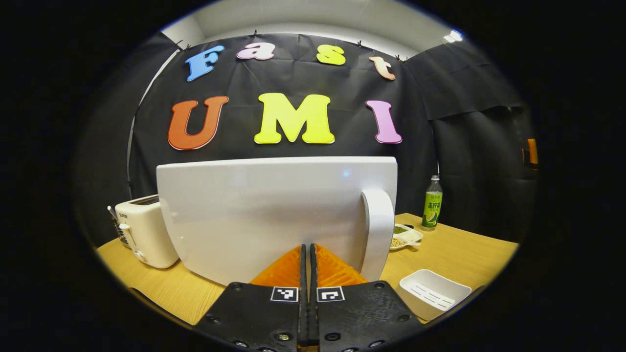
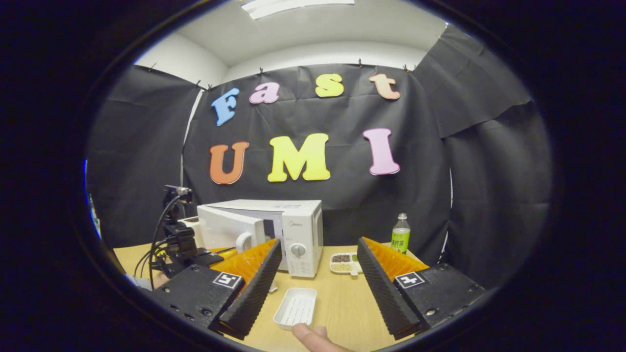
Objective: Open the microwave oven with the left hand, put the food in, and close the microwave oven.
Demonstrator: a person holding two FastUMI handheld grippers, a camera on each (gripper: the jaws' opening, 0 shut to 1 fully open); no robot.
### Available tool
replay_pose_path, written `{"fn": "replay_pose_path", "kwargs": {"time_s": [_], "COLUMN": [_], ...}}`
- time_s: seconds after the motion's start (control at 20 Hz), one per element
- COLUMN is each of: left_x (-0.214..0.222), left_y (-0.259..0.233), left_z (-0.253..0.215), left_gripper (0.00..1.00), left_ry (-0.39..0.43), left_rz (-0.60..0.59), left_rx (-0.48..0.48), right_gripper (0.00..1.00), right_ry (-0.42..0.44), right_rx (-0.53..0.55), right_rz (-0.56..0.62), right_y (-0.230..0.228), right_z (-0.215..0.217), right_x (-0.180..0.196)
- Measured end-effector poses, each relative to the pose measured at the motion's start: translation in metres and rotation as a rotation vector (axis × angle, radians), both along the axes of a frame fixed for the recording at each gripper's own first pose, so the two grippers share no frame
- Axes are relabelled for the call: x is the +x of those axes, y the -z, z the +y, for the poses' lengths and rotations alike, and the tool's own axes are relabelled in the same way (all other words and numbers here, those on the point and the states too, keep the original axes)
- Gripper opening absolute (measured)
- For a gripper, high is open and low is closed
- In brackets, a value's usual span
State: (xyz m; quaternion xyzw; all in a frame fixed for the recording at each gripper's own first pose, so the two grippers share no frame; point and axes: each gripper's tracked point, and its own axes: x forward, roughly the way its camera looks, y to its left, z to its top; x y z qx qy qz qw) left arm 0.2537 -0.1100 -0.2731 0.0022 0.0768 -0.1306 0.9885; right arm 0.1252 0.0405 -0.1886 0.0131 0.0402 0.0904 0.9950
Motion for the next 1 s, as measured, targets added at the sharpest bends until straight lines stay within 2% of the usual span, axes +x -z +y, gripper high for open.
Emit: {"fn": "replay_pose_path", "kwargs": {"time_s": [0.2, 0.25, 0.4, 0.45, 0.5, 0.55, 0.6, 0.65, 0.7, 0.75, 0.8, 0.9, 0.95, 1.0], "left_x": [0.03, 0.036, 0.05, 0.05, 0.053, 0.054, 0.055, 0.062, 0.056, 0.059, 0.059, 0.054, 0.046, 0.037], "left_y": [0.007, 0.01, 0.02, 0.016, 0.016, 0.016, 0.016, 0.016, 0.026, 0.015, 0.02, 0.019, 0.016, 0.009], "left_z": [-0.014, -0.016, -0.013, -0.014, -0.015, -0.015, -0.015, -0.015, -0.013, -0.015, -0.016, -0.006, -0.005, -0.003], "left_gripper": [0.0, 0.0, 0.0, 0.0, 0.0, 0.0, 0.0, 0.0, 0.0, 0.0, 0.0, 0.0, 0.0, 0.0], "left_ry": [-0.01, -0.022, -0.08, -0.091, -0.099, -0.102, -0.102, -0.099, -0.101, -0.099, -0.086, -0.098, -0.089, -0.085], "left_rz": [0.005, 0.005, 0.033, 0.01, 0.01, 0.01, 0.018, 0.017, 0.074, 0.044, 0.078, 0.094, 0.11, 0.111], "left_rx": [0.019, 0.03, 0.046, 0.036, 0.031, 0.034, 0.03, 0.011, -0.02, -0.056, -0.061, -0.034, -0.026, -0.021], "right_gripper": [0.92, 0.99, 0.99, 0.99, 0.92, 0.92, 0.99, 0.99, 0.99, 0.99, 0.92, 0.92, 0.99, 0.99], "right_ry": [0.002, 0.009, 0.027, 0.018, 0.006, -0.003, -0.004, 0.001, 0.006, 0.013, 0.024, 0.04, 0.047, 0.064], "right_rx": [0.026, 0.033, 0.035, 0.041, 0.044, 0.04, 0.034, 0.02, 0.003, -0.016, -0.031, -0.052, -0.058, -0.064], "right_rz": [0.038, 0.04, 0.032, 0.031, 0.034, 0.034, 0.028, 0.024, 0.023, 0.025, 0.027, 0.051, 0.066, 0.089], "right_y": [0.017, 0.019, 0.024, 0.025, 0.026, 0.026, 0.026, 0.026, 0.027, 0.028, 0.029, 0.031, 0.03, 0.031], "right_z": [0.0, 0.0, 0.005, 0.011, 0.018, 0.023, 0.026, 0.027, 0.028, 0.028, 0.027, 0.023, 0.02, 0.015], "right_x": [0.018, 0.024, 0.035, 0.036, 0.037, 0.036, 0.036, 0.037, 0.037, 0.035, 0.033, 0.025, 0.02, 0.014]}}
